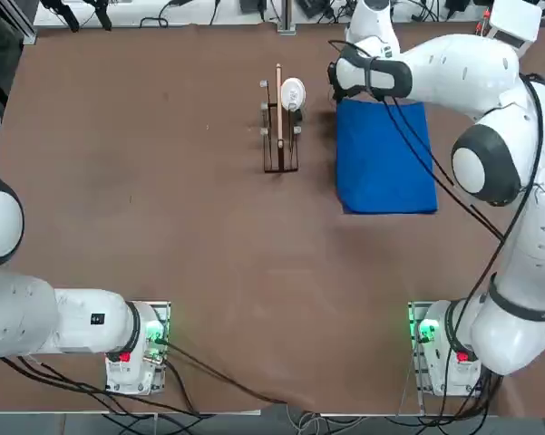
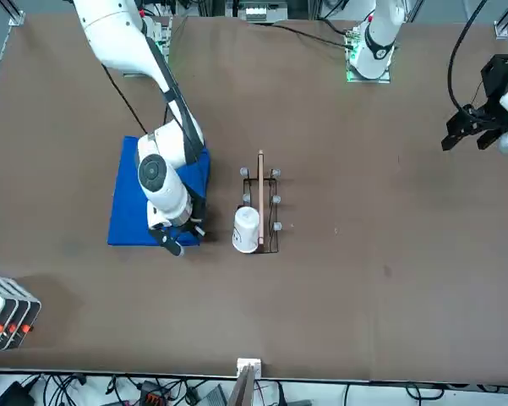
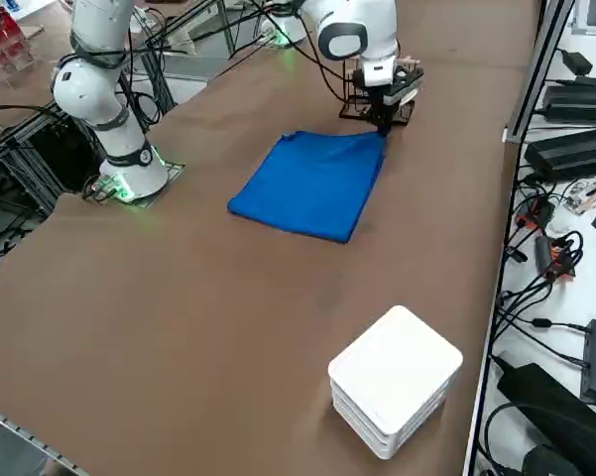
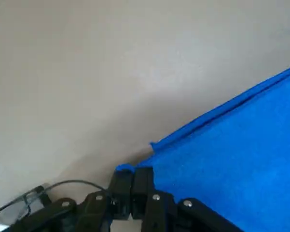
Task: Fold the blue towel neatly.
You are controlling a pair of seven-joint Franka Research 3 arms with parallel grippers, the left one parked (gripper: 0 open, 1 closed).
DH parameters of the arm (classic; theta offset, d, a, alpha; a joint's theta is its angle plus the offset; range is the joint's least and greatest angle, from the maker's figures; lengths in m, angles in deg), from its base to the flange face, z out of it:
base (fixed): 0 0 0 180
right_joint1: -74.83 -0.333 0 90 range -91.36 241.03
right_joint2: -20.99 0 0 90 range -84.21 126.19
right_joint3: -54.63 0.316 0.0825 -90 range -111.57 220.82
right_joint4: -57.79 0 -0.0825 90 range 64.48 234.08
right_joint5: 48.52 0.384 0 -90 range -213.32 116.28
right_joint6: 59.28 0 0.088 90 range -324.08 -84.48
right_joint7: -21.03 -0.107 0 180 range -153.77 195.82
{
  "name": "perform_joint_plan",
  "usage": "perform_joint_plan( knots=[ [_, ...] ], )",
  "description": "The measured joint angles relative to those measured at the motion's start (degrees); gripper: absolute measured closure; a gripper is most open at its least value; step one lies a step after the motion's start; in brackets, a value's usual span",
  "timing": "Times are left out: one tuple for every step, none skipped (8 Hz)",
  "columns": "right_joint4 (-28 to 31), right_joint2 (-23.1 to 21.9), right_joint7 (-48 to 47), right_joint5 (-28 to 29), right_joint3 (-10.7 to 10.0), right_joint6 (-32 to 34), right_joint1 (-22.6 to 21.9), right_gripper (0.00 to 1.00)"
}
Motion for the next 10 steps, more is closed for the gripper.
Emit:
perform_joint_plan(
  knots=[
    [-0.44,0.33,0.12,0.00,0.00,0.00,0.00,0.98],
    [-0.97,0.91,0.23,0.00,0.03,0.00,-0.03,0.98],
    [-1.36,1.58,0.28,0.00,0.20,0.00,-0.07,0.98],
    [-1.61,2.12,0.29,0.00,0.34,0.00,-0.18,0.98],
    [-1.76,2.55,0.30,0.00,0.38,0.00,-0.28,0.98],
    [-2.04,2.84,0.31,0.00,0.38,-0.05,-0.31,0.95],
    [-2.88,3.09,0.39,-0.11,0.38,-0.06,-0.31,0.80],
    [-3.92,3.20,0.77,-0.49,0.37,0.05,-0.31,0.63],
    [-4.69,3.19,1.16,-1.23,0.37,0.72,-0.30,0.43],
    [-5.38,3.21,1.38,-1.93,0.37,1.72,-0.31,0.26]
  ],
)
